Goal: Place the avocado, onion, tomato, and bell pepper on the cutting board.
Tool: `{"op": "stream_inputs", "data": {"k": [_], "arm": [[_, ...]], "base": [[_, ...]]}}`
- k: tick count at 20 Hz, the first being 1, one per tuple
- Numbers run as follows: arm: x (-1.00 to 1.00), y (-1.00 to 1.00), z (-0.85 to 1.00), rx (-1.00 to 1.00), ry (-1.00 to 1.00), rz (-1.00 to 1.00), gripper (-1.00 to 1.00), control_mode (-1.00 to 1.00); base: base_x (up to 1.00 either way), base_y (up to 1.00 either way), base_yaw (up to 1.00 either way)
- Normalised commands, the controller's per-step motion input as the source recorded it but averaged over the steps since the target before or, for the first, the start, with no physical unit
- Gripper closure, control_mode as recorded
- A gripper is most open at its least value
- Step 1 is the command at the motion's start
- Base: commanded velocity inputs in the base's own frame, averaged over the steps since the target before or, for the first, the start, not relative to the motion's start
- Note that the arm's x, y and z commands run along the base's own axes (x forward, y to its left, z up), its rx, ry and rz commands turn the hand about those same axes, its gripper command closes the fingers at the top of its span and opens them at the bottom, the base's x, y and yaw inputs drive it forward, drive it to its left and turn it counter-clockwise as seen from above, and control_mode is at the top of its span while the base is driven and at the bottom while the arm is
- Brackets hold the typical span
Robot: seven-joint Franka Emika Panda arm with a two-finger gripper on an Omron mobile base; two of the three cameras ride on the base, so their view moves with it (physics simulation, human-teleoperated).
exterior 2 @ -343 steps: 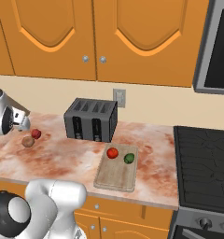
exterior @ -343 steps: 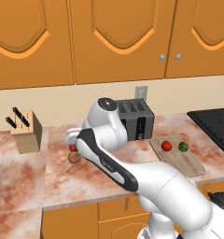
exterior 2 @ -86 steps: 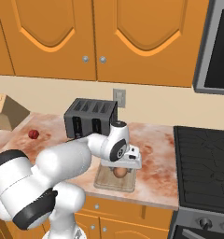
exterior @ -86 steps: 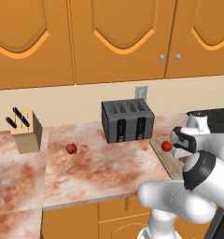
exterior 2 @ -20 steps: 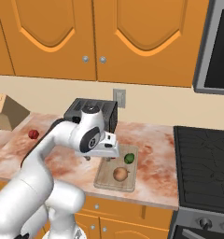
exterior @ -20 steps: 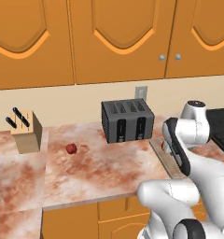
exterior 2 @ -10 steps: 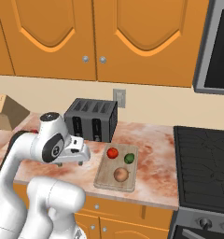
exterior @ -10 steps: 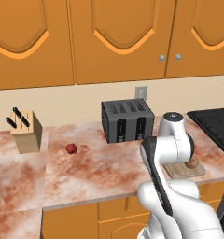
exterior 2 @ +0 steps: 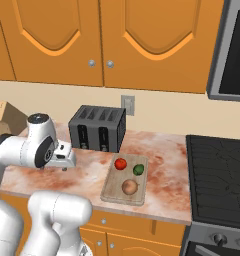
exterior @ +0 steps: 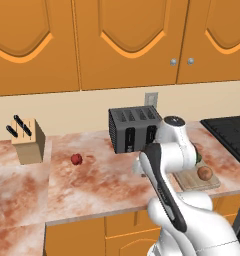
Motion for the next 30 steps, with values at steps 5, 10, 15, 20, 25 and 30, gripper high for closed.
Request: {"op": "stream_inputs", "data": {"k": [5, 10, 15, 20, 25, 30], "arm": [[0.12, 0.79, 0.04, 0.10, 0.00, 0.00, -1.00, -1.00], [0.12, 0.70, 0.00, 0.00, -0.05, 0.00, -1.00, -1.00], [0.20, 0.46, 0.13, 0.00, -0.02, 0.00, -1.00, -1.00], [0.44, 0.36, 0.20, 0.00, 0.00, 0.00, -1.00, -1.00], [0.56, 0.42, 0.02, -0.06, 0.00, 0.02, -1.00, -1.00], [0.48, 0.35, 0.00, -0.08, 0.00, 0.02, -1.00, -1.00]], "base": [[0.00, 0.00, 0.00], [0.00, 0.00, 0.00], [0.00, 0.00, 0.00], [0.00, 0.00, 0.00], [0.00, 0.00, 0.00], [0.00, 0.00, 0.00]]}}
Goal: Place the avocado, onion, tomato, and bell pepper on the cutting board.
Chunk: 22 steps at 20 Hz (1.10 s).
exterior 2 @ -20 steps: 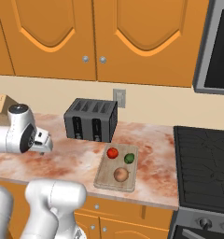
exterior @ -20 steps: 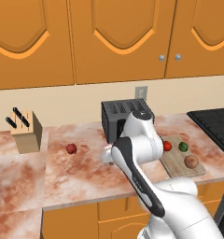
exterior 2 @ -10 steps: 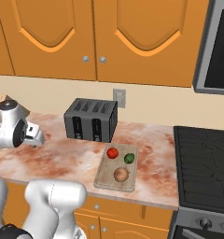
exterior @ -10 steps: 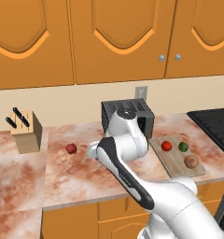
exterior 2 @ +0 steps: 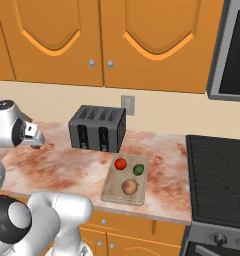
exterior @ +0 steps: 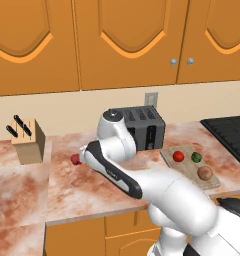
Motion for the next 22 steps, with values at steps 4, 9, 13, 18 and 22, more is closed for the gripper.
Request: {"op": "stream_inputs", "data": {"k": [4, 9, 13, 18, 22], "arm": [[0.39, 0.25, 0.00, -0.06, 0.00, 0.01, -1.00, -1.00], [0.33, 0.18, -0.02, -0.01, 0.00, 0.01, -1.00, -1.00], [0.21, 0.04, -0.19, 0.00, 0.00, 0.02, -1.00, -1.00], [0.16, 0.10, -0.25, 0.00, 0.00, 0.02, -1.00, -1.00], [0.14, 0.22, -0.20, 0.00, 0.00, 0.01, -1.00, -1.00]], "base": [[0.00, 0.00, 0.00], [0.00, 0.00, 0.00], [0.00, 0.00, 0.00], [0.00, 0.00, 0.00], [0.00, 0.00, 0.00]]}}
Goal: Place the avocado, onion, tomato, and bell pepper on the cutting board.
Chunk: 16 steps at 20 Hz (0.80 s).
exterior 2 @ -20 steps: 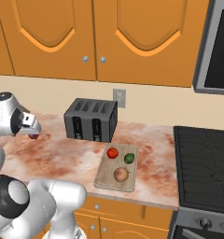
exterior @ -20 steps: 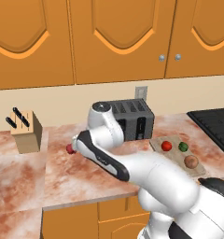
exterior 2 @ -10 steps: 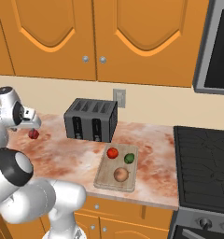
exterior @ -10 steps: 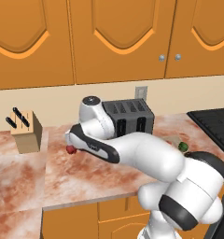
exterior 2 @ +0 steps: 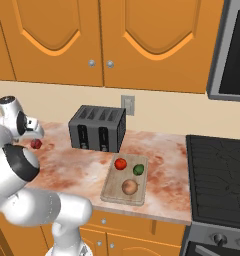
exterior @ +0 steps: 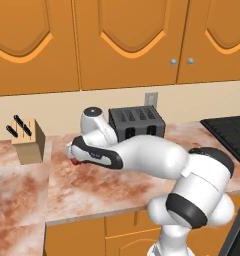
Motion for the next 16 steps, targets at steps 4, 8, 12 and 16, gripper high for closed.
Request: {"op": "stream_inputs", "data": {"k": [4, 8, 12, 16], "arm": [[0.16, 0.23, -0.09, 0.00, 0.00, 0.01, -1.00, -1.00], [0.21, 0.24, -0.12, 0.00, 0.00, 0.01, -1.00, -1.00], [0.23, 0.20, -0.14, 0.00, 0.00, 0.00, -1.00, -1.00], [0.19, 0.13, -0.08, 0.00, 0.00, 0.00, -1.00, -1.00]], "base": [[0.00, 0.00, 0.00], [0.00, 0.00, 0.00], [0.00, 0.00, 0.00], [0.00, 0.00, 0.00]]}}
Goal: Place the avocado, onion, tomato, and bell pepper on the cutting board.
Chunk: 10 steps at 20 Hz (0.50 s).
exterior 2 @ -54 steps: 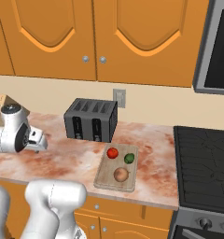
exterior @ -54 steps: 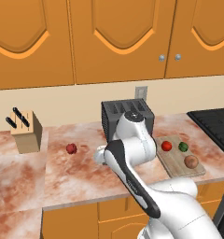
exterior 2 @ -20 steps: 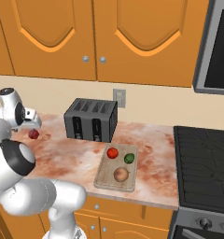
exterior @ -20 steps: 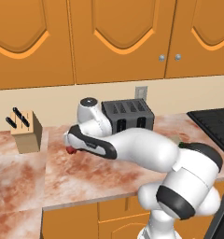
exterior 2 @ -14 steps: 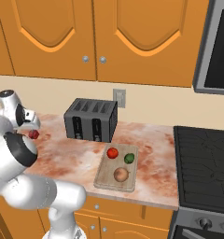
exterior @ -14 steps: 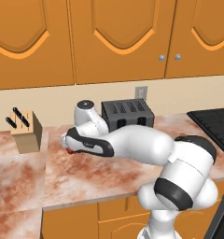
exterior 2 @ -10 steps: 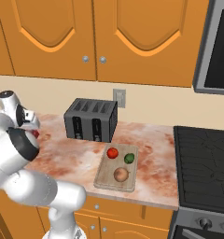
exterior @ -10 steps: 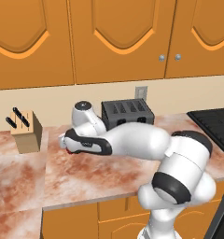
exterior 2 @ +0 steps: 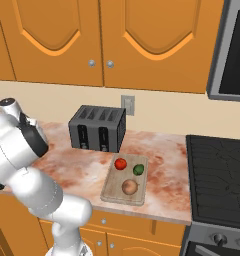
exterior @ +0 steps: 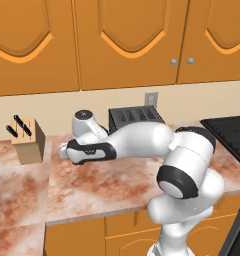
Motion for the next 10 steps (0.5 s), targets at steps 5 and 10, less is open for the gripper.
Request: {"op": "stream_inputs", "data": {"k": [5, 10], "arm": [[0.23, 0.10, -0.05, 0.00, 0.00, 0.00, -1.00, -1.00], [0.27, 0.04, -0.11, 0.00, 0.00, 0.00, -1.00, -1.00]], "base": [[0.00, 0.00, 0.00], [0.00, 0.00, 0.00]]}}
